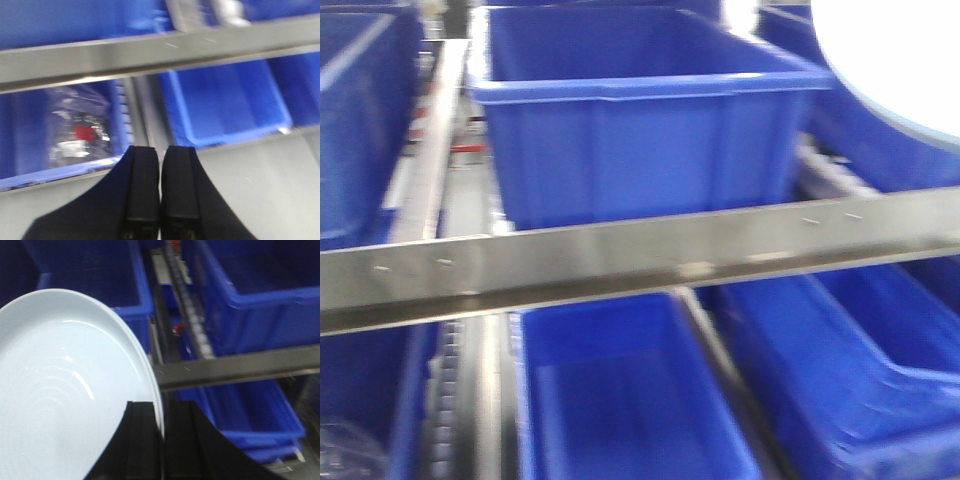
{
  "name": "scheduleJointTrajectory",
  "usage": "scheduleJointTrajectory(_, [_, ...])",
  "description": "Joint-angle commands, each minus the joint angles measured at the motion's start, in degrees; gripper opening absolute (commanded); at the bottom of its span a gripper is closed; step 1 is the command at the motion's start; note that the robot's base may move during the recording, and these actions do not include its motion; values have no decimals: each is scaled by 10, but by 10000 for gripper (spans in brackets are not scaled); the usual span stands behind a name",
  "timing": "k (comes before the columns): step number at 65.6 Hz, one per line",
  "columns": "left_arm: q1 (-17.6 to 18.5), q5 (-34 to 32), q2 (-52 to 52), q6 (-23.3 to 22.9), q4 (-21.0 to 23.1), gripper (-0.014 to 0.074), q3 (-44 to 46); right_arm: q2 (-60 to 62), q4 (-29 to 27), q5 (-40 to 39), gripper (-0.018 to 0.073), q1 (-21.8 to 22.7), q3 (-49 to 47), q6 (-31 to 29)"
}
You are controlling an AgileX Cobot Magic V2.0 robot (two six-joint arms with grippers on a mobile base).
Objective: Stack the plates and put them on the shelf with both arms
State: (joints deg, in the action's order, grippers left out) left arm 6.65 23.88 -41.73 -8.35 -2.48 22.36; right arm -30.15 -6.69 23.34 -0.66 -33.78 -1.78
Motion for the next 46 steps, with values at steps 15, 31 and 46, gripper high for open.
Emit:
scheduleJointTrajectory(15, [0,-41,2,-6,0,103,16,-1,-6,-56,57,4,-17,-1])
scheduleJointTrajectory(31, [0,-41,2,-6,0,104,16,-1,-6,-56,57,4,-17,-1])
scheduleJointTrajectory(46, [0,-41,2,-6,0,103,16,-1,-6,-56,57,4,-17,-1])
